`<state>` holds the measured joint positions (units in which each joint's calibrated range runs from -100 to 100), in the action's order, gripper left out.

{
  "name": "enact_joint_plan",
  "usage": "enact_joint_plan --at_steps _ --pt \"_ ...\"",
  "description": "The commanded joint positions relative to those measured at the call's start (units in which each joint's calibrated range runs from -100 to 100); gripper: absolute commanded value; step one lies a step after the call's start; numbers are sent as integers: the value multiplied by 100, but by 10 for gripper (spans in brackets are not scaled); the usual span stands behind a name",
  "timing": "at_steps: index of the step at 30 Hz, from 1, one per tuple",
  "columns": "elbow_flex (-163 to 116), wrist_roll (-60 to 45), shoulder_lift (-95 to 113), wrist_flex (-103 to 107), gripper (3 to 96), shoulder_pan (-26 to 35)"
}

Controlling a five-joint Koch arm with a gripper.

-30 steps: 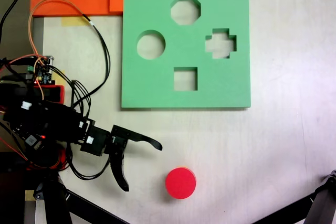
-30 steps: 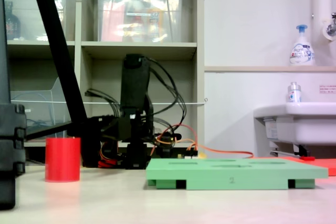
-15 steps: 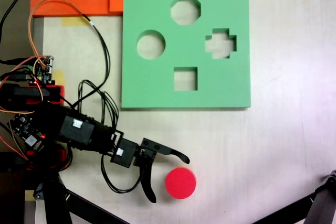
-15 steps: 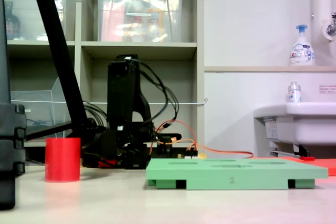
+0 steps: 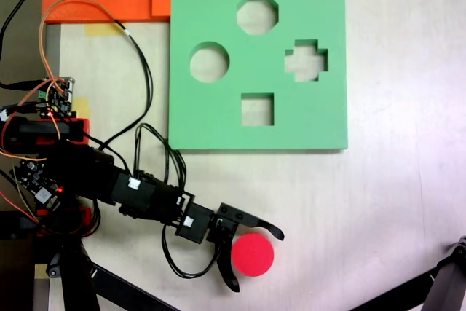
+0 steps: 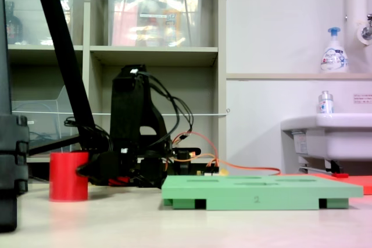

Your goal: Put the cylinder block into the corresponding hole

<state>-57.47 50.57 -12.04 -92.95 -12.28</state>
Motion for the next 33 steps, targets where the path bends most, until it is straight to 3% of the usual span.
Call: enact_joint_plan --at_steps 1,4,10,16,22,27,33 --pt "134 59 3 -705 584 -20" --pt "104 59 3 -705 457 -29" --pt "-16 63 73 -705 359 -24" --pt "-95 68 701 -705 359 15" --pt "-6 73 2978 740 359 225" --pt "363 73 5240 2694 359 669" --pt "393 83 6441 3185 313 1392"
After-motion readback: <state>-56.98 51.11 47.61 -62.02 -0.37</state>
